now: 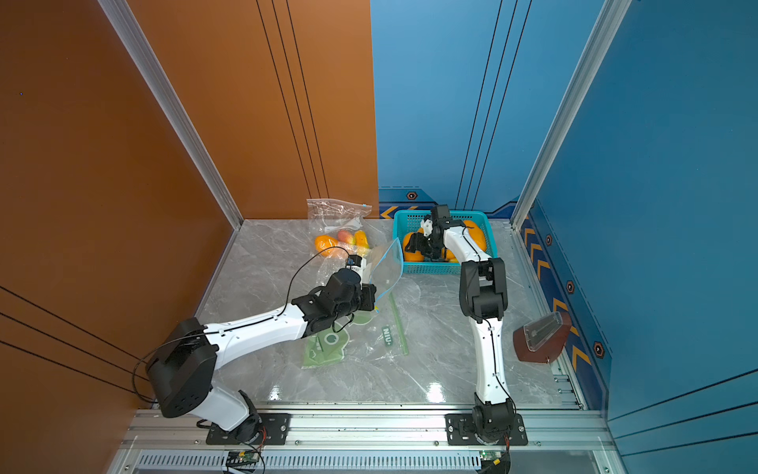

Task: Place the mango in a zip-top bag and seal the zipper
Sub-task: Pick up the mango from the basket, then place the mango in the zipper food storage bag.

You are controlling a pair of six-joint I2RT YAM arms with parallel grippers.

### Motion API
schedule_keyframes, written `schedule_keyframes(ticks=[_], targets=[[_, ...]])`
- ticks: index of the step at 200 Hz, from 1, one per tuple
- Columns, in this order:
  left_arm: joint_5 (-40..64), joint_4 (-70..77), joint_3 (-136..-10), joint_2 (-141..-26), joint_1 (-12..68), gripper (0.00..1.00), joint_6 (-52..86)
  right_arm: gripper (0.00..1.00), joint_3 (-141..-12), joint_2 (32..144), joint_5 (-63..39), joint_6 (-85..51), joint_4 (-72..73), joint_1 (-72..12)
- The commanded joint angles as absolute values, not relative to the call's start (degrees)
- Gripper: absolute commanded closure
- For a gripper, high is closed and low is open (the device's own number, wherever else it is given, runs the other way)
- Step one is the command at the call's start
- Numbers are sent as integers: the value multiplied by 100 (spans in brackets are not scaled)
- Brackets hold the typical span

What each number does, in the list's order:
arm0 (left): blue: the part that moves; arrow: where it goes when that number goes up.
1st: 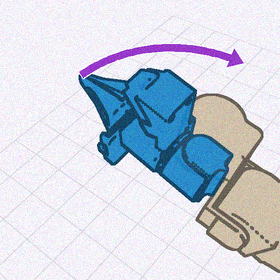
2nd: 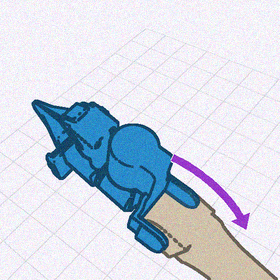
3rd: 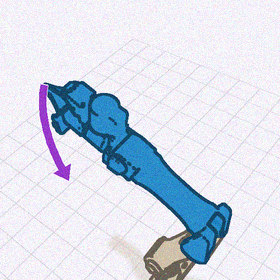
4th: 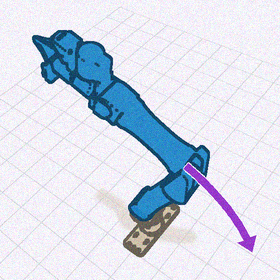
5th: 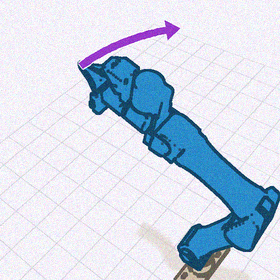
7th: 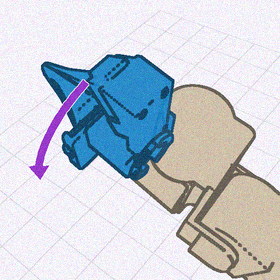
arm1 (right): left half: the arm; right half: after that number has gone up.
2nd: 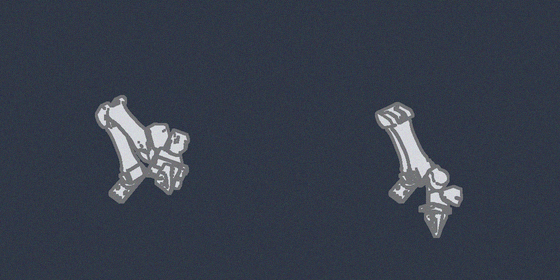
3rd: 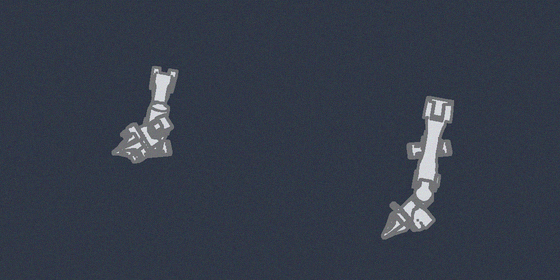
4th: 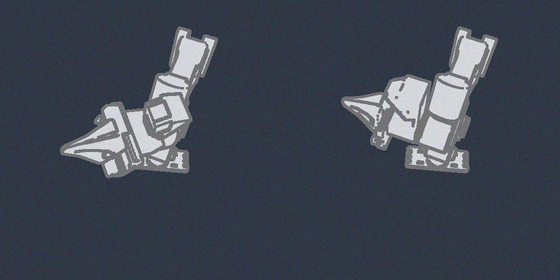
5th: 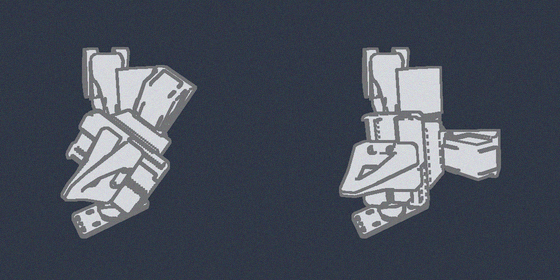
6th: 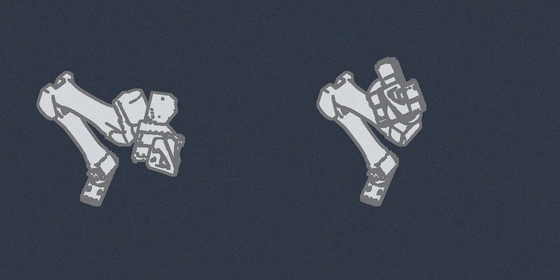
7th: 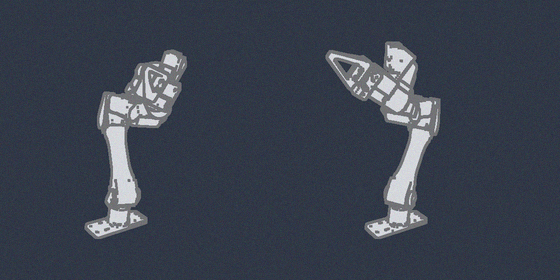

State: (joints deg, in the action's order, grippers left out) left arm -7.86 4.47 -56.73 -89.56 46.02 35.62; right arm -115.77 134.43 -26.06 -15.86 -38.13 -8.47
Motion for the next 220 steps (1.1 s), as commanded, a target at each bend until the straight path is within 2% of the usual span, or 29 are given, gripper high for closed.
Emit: schedule_keyframes(ticks=[1,64,108,133,166,220], targets=[[-703,330,-5862,-8786,4521,99,3374,100,-11205,12422,-2317,-1407,-3548,-852],[-556,5,-6327,-8776,4509,99,3242,100,-8731,9792,-1673,-2133,-1865,-838],[-222,-276,-6796,-8936,4456,100,3288,100,-7264,8126,-751,-2453,-436,-1497],[-80,-396,-7024,-8987,4436,100,3313,100,-6934,7711,11,-2261,53,-2206],[-40,-470,-7124,-8999,4430,100,3318,100,-6732,7529,484,-2101,561,-2767],[-1,-466,-7118,-9012,4430,100,3390,100,-6766,7608,628,-1897,652,-3034]])
